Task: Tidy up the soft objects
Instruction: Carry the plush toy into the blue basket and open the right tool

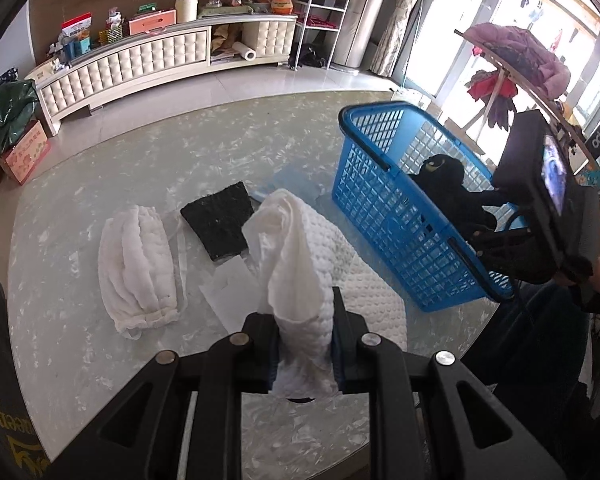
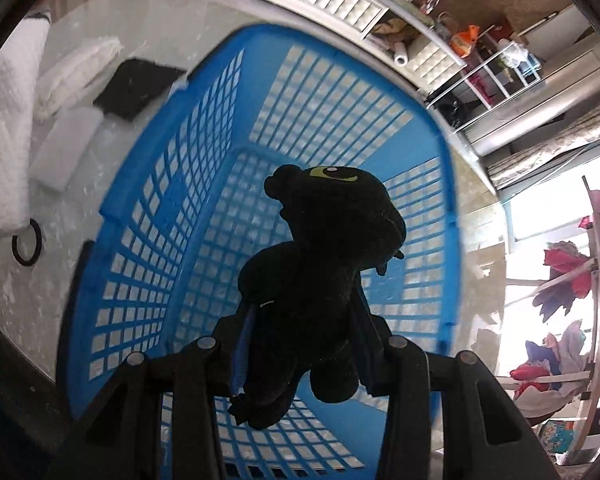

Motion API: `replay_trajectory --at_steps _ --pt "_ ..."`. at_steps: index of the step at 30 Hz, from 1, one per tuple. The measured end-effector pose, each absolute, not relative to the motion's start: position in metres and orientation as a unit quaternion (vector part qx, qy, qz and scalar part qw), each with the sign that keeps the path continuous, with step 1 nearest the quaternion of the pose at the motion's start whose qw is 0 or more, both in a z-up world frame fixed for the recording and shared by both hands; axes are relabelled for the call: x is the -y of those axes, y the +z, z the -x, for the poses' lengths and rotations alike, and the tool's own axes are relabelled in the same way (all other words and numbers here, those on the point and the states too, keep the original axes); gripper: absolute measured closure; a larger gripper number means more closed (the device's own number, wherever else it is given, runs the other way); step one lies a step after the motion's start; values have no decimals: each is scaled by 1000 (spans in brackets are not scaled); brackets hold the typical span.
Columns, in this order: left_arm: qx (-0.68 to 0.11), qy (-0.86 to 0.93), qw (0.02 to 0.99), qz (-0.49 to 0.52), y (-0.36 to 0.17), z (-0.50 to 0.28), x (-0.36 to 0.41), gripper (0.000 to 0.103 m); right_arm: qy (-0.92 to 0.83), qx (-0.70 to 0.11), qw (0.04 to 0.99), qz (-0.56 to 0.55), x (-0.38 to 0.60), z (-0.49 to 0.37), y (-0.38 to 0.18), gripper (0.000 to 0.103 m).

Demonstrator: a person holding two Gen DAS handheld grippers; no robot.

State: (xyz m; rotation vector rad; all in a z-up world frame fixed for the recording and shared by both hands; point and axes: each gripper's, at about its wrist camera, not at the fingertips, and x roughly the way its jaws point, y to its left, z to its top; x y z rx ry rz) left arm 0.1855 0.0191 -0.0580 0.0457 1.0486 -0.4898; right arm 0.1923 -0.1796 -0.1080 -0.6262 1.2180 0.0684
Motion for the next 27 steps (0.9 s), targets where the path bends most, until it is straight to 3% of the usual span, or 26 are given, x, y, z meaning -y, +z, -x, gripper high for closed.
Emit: replay_trajectory --at_steps 19,23,27 --pt "-504 -241 829 -33 -63 -187 -12 84 73 -598 762 237 143 -180 -105 62" --pt "-506 -240 828 -33 -63 -187 -13 84 71 -600 759 243 142 -176 -107 59" --pt "-512 -233 826 -33 -67 -189 -15 84 61 -594 759 260 143 -179 -106 49"
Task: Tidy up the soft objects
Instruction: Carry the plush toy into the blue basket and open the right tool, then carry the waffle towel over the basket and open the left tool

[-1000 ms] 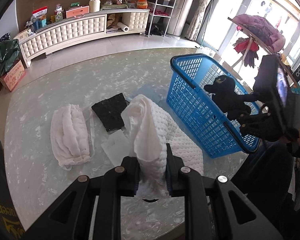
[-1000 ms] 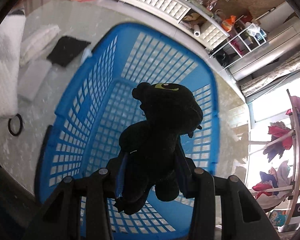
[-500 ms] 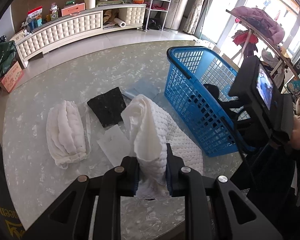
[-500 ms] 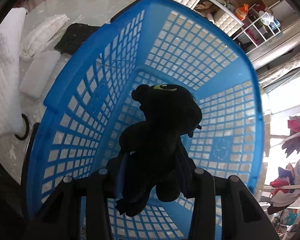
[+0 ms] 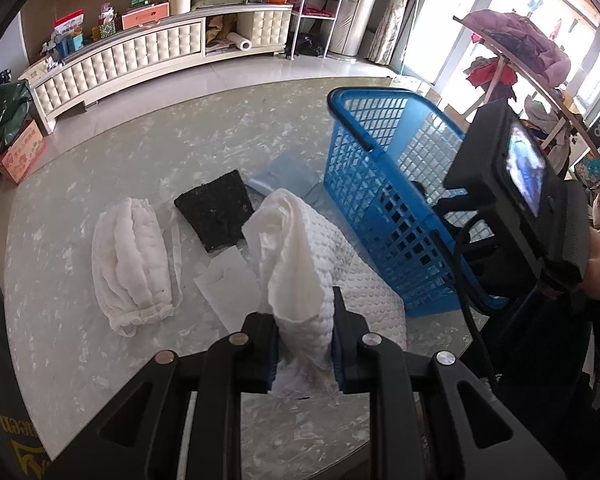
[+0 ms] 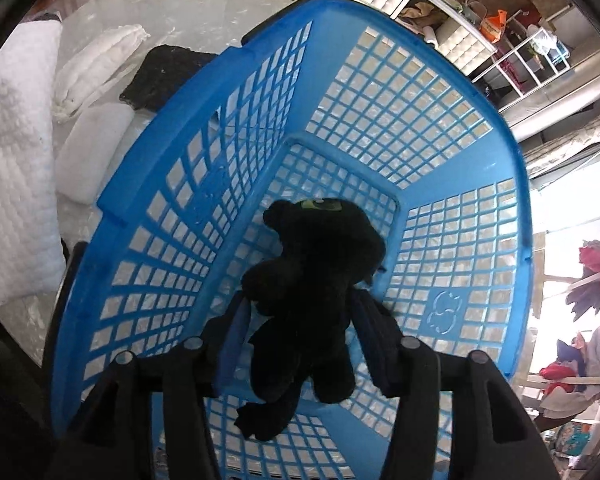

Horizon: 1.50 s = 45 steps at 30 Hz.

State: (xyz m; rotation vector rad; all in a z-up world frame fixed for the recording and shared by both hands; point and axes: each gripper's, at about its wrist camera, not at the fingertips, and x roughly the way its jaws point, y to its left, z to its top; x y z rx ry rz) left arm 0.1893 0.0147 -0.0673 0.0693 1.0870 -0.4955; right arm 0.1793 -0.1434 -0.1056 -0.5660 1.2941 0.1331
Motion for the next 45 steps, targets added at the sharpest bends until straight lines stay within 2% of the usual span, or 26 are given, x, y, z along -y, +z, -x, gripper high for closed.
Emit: replay_trajectory --at_steps 4,8,14,28,36,45 --pt "-516 -227 826 -34 -70 -190 -15 84 52 -598 757 258 148 -183 -104 36" --pt "-514 -226 827 -34 -69 -188 -17 84 49 -598 764 236 161 -184 -96 11" --pt "-512 -216 831 -32 -65 -185 -23 84 52 -585 786 192 179 -174 -74 0" --pt "-505 -220 835 -12 -29 -166 -5 84 55 -520 845 113 223 -138 -24 0" --pt "-486 -246 838 -40 5 -174 36 84 49 -505 859 72 245 -127 -24 0" --pt "-495 -278 820 -77 -1 -195 93 84 48 -494 867 44 264 -119 -22 0"
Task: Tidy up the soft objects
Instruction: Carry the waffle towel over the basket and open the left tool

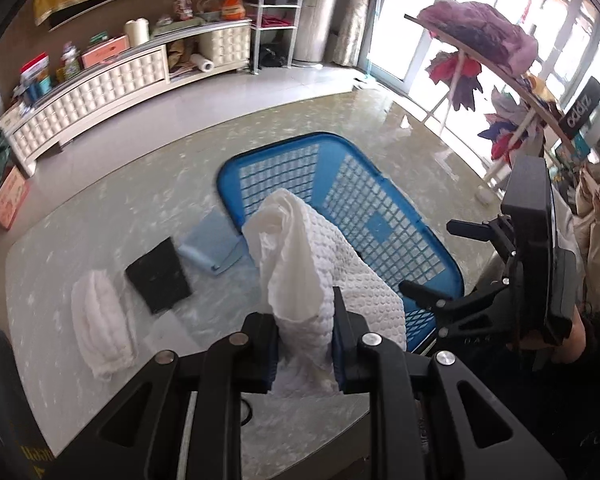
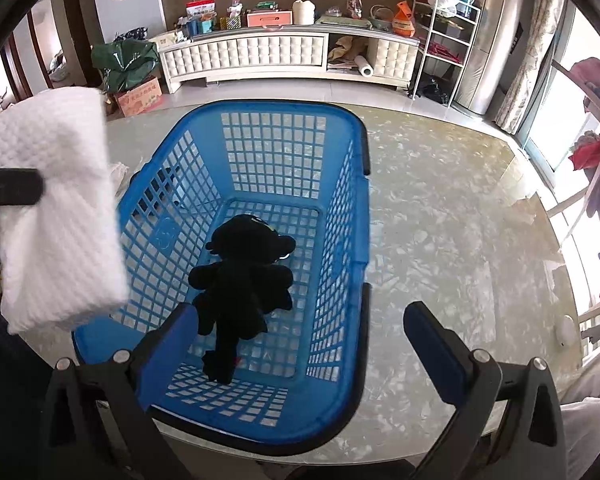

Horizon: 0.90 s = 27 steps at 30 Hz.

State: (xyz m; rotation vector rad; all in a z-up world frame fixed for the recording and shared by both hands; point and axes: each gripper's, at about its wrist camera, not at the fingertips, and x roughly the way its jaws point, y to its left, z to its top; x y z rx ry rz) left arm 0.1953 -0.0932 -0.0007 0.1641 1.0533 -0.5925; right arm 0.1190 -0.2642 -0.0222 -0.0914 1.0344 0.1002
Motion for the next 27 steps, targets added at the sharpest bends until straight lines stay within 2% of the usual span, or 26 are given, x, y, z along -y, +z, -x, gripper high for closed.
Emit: replay_trajectory --at_steps 7,27 --pt "-508 -309 792 -137 -25 -208 134 83 50 -492 869 20 278 -116 -26 0" --pt "-528 -335 754 -202 -88 -226 177 82 55 -508 860 -1 287 -124 -36 0"
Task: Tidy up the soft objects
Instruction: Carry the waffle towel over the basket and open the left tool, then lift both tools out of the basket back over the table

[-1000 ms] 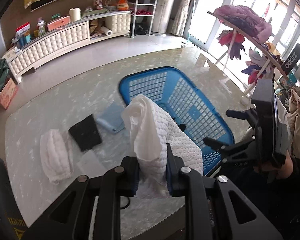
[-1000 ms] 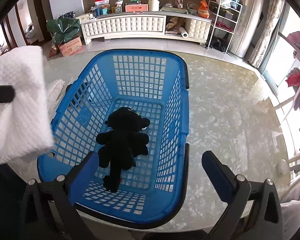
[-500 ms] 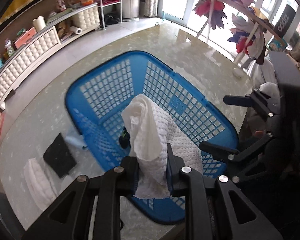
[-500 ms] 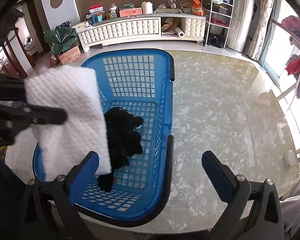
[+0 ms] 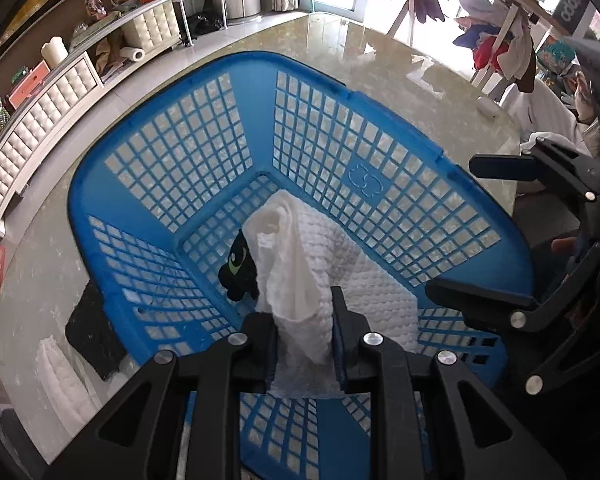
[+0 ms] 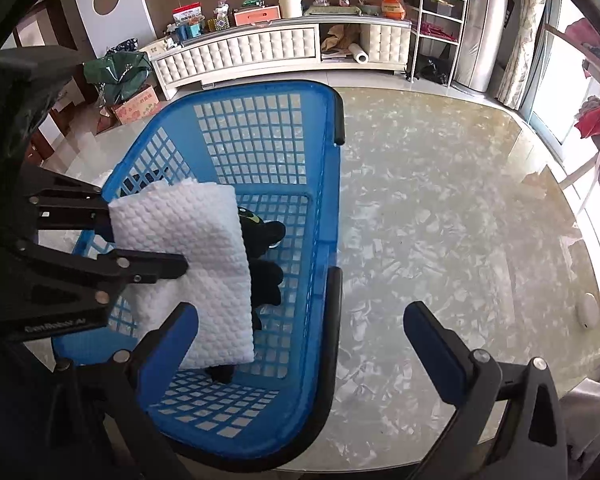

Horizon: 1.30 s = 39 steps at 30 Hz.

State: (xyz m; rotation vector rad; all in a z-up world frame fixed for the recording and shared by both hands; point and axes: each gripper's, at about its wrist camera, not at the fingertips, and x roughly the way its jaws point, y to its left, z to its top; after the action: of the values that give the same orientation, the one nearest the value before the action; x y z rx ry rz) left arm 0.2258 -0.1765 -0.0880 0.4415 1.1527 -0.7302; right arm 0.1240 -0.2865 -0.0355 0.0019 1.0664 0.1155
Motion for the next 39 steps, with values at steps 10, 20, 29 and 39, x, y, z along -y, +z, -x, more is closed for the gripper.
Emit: replay_trajectory --at_steps 10,20,29,39 --pt "-518 -325 758 -228 -96 -227 189 76 50 -512 858 -4 291 -124 -36 0" --pt "-496 -303 765 -276 -94 -221 197 25 43 -506 861 -11 297 -120 -33 0" --pt "-483 -277 791 -255 -70 -219 176 21 46 -490 870 -19 303 -113 -26 0" --pt "-453 -265 821 -227 -37 -190 157 19 53 -455 889 -9 289 -101 -6 0"
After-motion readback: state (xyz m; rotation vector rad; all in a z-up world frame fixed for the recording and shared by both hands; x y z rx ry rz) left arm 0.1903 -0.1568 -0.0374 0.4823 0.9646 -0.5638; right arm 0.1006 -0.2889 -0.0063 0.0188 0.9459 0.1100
